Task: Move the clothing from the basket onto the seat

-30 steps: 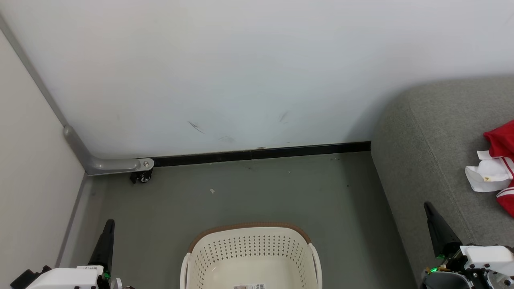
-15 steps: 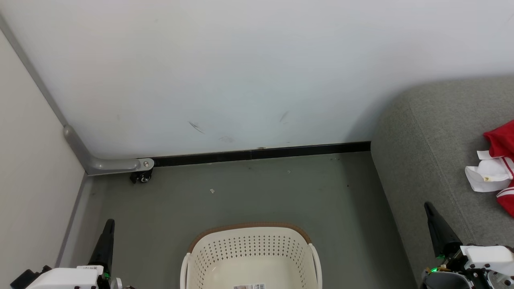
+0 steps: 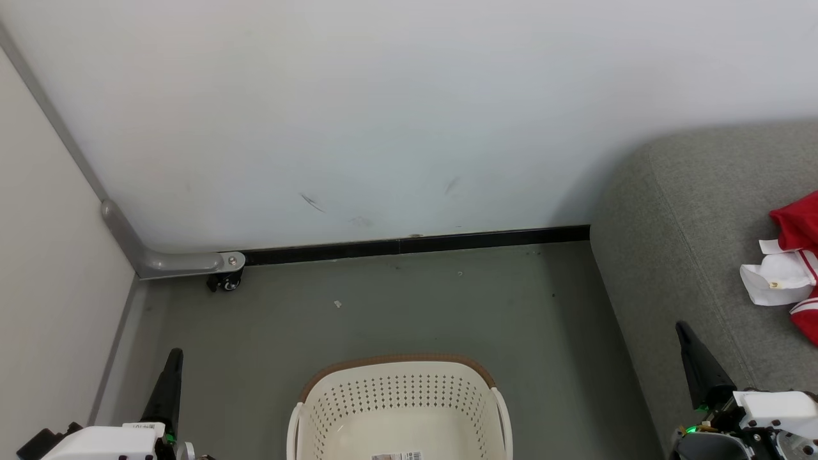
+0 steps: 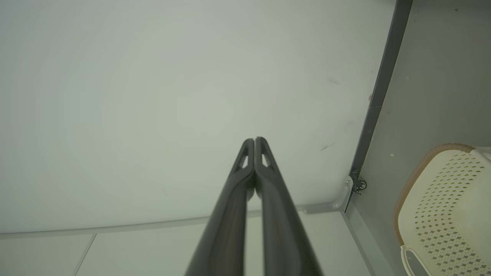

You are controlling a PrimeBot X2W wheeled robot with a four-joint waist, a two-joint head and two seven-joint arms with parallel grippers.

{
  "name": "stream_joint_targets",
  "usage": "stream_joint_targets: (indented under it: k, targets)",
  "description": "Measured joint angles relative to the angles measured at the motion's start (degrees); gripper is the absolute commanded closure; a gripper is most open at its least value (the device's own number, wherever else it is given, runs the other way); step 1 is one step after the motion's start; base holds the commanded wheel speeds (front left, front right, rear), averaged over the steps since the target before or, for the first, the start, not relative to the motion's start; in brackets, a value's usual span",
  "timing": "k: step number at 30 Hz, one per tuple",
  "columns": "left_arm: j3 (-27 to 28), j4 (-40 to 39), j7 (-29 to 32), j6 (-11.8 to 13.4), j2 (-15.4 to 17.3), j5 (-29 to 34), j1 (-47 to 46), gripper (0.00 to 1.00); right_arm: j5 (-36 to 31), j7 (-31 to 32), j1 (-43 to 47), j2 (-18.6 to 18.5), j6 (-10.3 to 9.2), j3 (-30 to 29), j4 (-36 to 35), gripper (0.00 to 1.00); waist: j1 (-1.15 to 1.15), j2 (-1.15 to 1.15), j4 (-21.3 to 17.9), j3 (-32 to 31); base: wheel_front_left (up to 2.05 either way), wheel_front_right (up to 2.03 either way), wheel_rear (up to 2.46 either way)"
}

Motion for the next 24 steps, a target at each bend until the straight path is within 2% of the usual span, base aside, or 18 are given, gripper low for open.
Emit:
stream_joint_targets:
  k: [24]
  targets:
    - [0.0, 0.0, 0.0, 0.0, 0.0, 0.0, 0.0, 1.00, 0.0, 0.1, 0.0, 0.0, 0.00, -0.1, 0.0, 1.00, 0.00, 0.00, 0.0, 0.0, 0.00, 0.00, 0.00]
